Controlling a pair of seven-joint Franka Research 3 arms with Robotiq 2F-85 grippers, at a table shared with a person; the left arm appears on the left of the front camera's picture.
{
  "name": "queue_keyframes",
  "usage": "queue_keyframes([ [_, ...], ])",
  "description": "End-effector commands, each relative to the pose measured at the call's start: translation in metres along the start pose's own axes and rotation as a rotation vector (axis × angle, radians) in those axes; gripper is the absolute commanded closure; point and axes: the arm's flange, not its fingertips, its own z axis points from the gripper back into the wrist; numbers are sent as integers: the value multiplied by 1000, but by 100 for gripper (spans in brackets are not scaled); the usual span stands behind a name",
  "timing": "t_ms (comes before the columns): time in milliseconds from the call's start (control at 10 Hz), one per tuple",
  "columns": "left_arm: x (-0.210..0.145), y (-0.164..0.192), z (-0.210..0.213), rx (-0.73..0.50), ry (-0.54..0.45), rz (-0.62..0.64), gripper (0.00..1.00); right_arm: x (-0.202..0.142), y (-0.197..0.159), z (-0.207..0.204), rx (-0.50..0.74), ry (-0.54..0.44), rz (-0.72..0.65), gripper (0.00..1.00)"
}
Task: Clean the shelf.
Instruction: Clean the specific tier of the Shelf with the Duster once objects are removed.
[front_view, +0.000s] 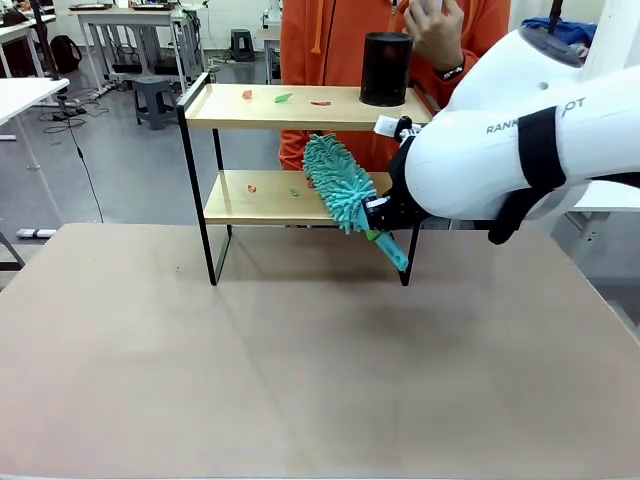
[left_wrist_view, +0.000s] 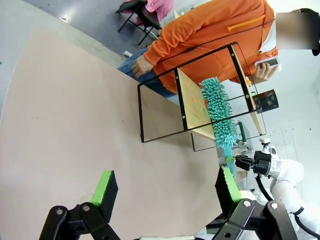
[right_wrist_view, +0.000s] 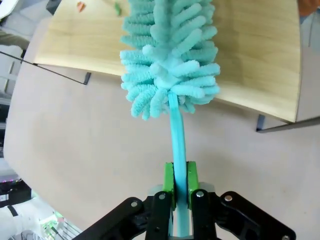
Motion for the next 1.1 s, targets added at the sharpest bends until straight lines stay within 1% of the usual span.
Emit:
queue_keyframes([
  [0,0,0,-1,-18,-16,-20,0,8,8,-5,94,35,64,88],
  [100,0,0,-1,-18,-16,-20,0,11,11,-5,126,53,107,88],
  [200,0,0,-1,-18,-16,-20,0,12,12,-6,150,90,173,88],
  [300,0,0,-1,-18,-16,-20,0,13,14,-7,145,119,253,88],
  [400,0,0,-1,-18,-16,-20,0,13,15,-6,178,154,328,88],
  [500,0,0,-1,-18,-16,-20,0,12,15,-1,241,186,397,88],
  [600,0,0,-1,-18,-16,-20,0,10,10,7,257,235,484,88],
  [700,0,0,-1,-18,-16,-20,0,2,0,20,340,263,572,88],
  [800,0,0,-1,-18,-16,-20,0,-6,-12,30,389,286,608,88],
  [1000,0,0,-1,-18,-16,-20,0,-36,-46,62,441,300,626,88],
])
